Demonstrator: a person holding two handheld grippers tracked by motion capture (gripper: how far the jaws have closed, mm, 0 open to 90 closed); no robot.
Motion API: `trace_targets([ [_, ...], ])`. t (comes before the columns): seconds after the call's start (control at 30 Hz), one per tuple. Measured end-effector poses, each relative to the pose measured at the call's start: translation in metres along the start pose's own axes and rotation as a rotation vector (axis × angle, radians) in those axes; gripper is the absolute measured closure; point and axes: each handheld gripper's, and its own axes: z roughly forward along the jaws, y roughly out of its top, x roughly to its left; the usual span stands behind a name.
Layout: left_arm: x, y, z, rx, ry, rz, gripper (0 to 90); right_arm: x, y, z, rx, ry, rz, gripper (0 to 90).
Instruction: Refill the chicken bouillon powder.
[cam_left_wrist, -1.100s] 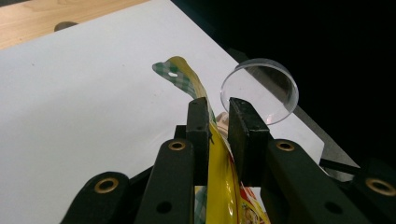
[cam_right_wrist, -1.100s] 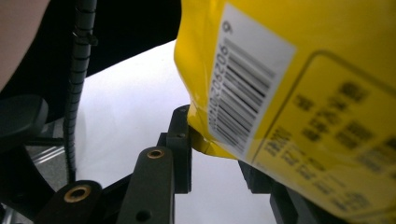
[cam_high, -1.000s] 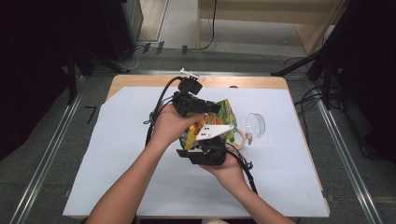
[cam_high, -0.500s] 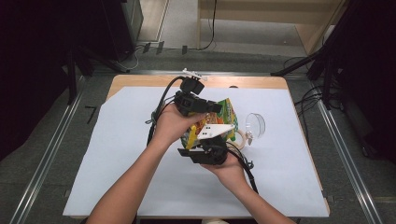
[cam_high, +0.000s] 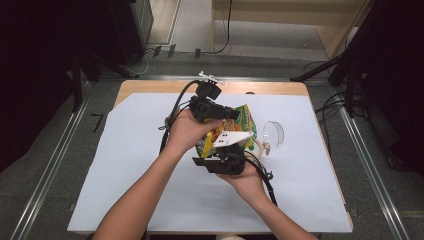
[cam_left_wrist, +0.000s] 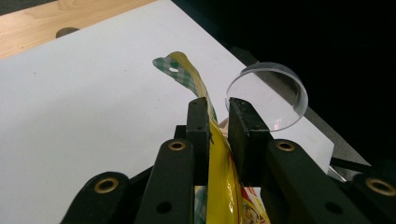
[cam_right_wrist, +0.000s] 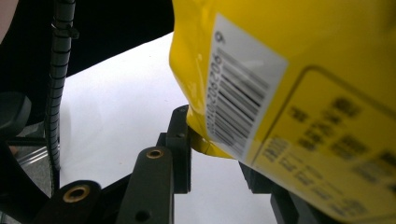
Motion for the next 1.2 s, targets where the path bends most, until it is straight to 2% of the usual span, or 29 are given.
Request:
trace_targets([
  [0.07,0.0001,0.0006,-0.0003,0.002,-0.002,-0.006,79.0,0.0010,0.0008,-0.0010,-0.001,0.005,0.013,69.2],
  [0.27,0.0003,0.0005,-0.0009,0.006,0.001,0.001,78.8,0.0015,0.0010,-0.0005,-0.002,0.003,0.004,69.2],
  [0.4,0.0022,0.0011,-0.0014,-0.004,-0.006,-0.009,78.8,0.0012,0.0017,-0.0015,-0.002,-0.003,-0.006,68.8],
  [0.53,0.0011,0.0010,0.0001,0.007,-0.003,-0.001,78.8,0.0011,0.0010,-0.0010,0.000,-0.001,0.009,68.7],
  [0.83,0.0020,0.0020,-0.0009,0.018,-0.008,-0.015,78.7,0.0030,0.0019,-0.0013,-0.007,0.006,0.021,67.9],
  [1.1,-0.0007,0.0045,-0.0020,0.031,-0.007,-0.002,78.4,0.0046,0.0028,-0.0027,-0.020,0.012,0.026,68.3],
  [1.2,0.0026,0.0052,-0.0039,0.029,-0.014,-0.019,78.4,0.0058,0.0035,-0.0032,-0.026,0.013,0.018,68.2],
])
